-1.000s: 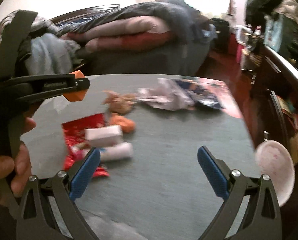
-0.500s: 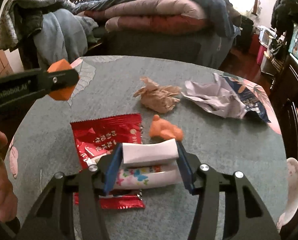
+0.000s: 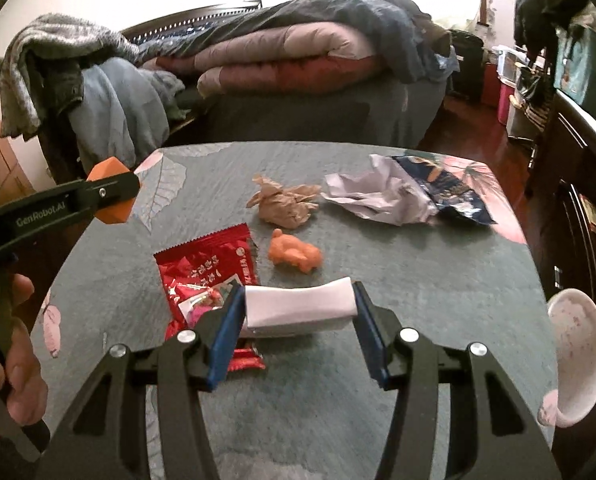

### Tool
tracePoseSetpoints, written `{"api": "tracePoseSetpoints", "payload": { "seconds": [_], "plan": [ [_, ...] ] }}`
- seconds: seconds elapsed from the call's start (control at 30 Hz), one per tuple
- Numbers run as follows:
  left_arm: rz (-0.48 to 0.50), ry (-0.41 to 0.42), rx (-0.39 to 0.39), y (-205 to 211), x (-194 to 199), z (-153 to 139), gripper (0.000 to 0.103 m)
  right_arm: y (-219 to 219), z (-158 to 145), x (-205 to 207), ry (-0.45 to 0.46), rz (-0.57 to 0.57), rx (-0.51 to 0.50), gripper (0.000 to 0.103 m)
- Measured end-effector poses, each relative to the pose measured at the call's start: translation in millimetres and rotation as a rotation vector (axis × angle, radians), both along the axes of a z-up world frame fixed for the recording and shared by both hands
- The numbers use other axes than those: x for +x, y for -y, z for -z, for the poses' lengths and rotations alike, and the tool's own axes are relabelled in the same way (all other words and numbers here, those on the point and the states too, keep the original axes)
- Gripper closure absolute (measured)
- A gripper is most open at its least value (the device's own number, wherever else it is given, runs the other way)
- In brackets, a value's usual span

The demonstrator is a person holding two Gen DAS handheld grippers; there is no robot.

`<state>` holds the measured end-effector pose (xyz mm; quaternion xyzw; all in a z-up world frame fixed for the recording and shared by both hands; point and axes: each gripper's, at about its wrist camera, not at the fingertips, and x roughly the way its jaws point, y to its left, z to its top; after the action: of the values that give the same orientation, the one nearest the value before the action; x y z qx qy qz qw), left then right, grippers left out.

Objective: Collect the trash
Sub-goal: 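Grasp the orange sponge with the left tool while the right tool grasps the white box, then carry the sponge and white box to the pink wastebasket and open both tools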

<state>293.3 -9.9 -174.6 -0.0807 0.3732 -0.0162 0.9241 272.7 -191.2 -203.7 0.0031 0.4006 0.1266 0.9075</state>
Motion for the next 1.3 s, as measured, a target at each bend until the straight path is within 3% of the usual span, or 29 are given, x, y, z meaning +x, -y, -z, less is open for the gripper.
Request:
{"api": "tracePoseSetpoints", "payload": {
  "seconds": [0.53, 1.3],
  "plan": [
    [0.132, 0.039, -0.019, 69.6, -25.2, -20.5, 0.068, 64.6, -6.4, -49.6, 0.018, 0.110, 0.045, 0.049],
    [0.358, 0.056, 0.050, 208.6, -26.8, -25.6, 0.068, 177.0, 3.5, -81.9, 0.040, 0.303, 0.138, 0.048]
  ]
}}
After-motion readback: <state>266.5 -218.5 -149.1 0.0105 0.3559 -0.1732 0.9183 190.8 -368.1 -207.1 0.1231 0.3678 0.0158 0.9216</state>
